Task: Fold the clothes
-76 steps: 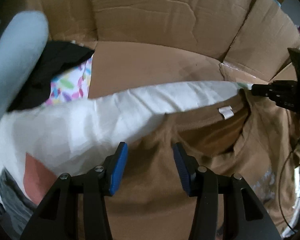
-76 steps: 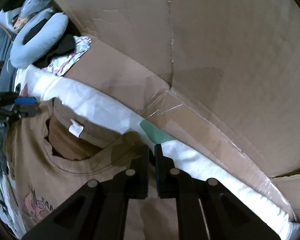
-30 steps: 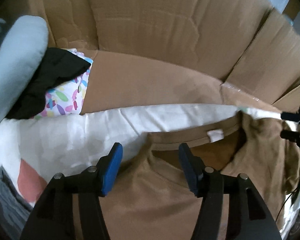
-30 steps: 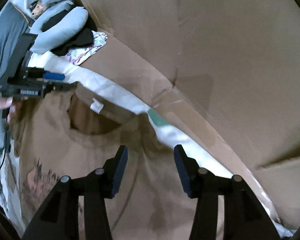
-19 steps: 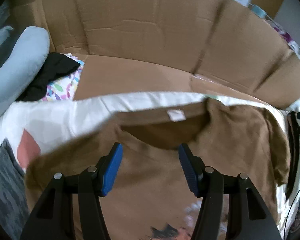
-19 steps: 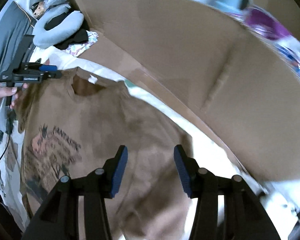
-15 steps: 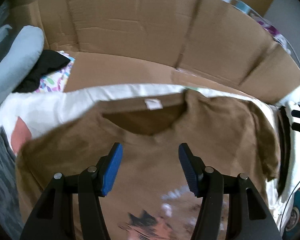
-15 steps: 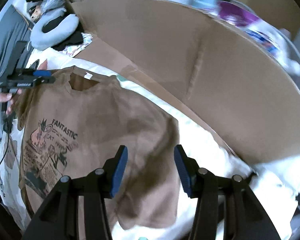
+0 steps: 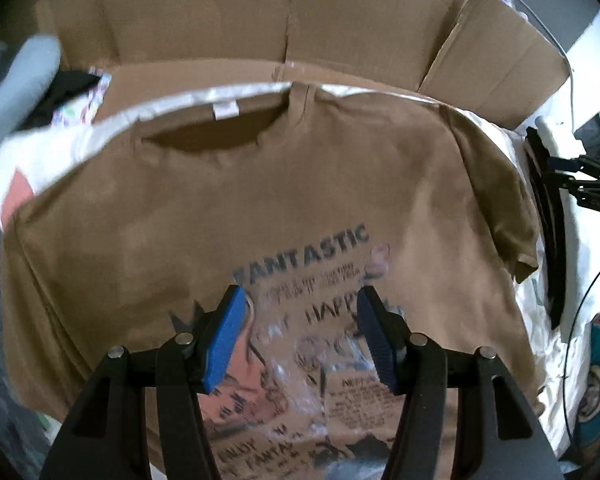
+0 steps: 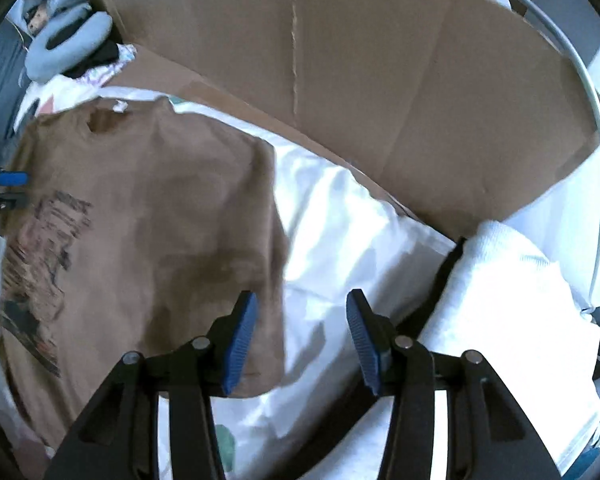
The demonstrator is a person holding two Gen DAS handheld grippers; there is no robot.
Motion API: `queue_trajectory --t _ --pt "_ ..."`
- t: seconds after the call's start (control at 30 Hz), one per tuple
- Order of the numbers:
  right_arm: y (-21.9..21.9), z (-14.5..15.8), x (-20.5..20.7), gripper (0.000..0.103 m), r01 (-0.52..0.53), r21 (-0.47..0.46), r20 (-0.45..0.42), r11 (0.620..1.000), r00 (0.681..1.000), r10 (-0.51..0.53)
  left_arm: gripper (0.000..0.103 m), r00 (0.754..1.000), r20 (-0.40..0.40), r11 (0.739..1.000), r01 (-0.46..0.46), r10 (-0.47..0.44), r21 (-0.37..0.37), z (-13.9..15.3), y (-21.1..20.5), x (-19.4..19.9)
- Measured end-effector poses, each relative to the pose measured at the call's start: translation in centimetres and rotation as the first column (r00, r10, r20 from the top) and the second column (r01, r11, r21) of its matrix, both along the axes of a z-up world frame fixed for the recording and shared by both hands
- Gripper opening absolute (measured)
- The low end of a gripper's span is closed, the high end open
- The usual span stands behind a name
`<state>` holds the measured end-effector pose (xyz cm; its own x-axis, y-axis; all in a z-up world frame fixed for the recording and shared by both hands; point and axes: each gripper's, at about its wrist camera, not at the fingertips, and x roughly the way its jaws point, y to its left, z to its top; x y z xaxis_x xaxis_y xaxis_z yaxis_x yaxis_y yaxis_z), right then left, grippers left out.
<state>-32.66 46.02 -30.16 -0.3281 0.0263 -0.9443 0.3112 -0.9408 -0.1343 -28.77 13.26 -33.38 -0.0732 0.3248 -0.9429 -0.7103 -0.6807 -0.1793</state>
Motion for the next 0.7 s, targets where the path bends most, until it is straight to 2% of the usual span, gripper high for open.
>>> queue_trajectory --t 0.07,0.37,0.53,0.7 --pt "0.2 -0.5 -0.1 0.037 0.002 0.026 0.002 1.000 1.000 -0.002 0.059 0.999 0.030 1.000 -0.028 0.028 0.007 -0.4 -0.7 0.2" --pt "-0.8 -3.3 -0.2 0.037 0.019 0.072 -0.003 0.997 1.000 -0.019 0.059 0.997 0.061 0.999 -0.040 0.039 0.014 -0.6 -1.9 1.7" --pt "-0.1 -4.0 0.1 0.037 0.136 -0.070 0.024 0.988 0.991 -0.134 0.059 0.997 0.076 1.000 -0.020 0.019 0.008 -1.1 -1.5 2.3" --pt "-0.3 -5.1 0.7 0.037 0.166 -0.123 0.054 0.978 0.986 -0.160 0.059 0.993 0.112 0.999 -0.027 0.026 0.016 -1.8 -1.4 2.6"
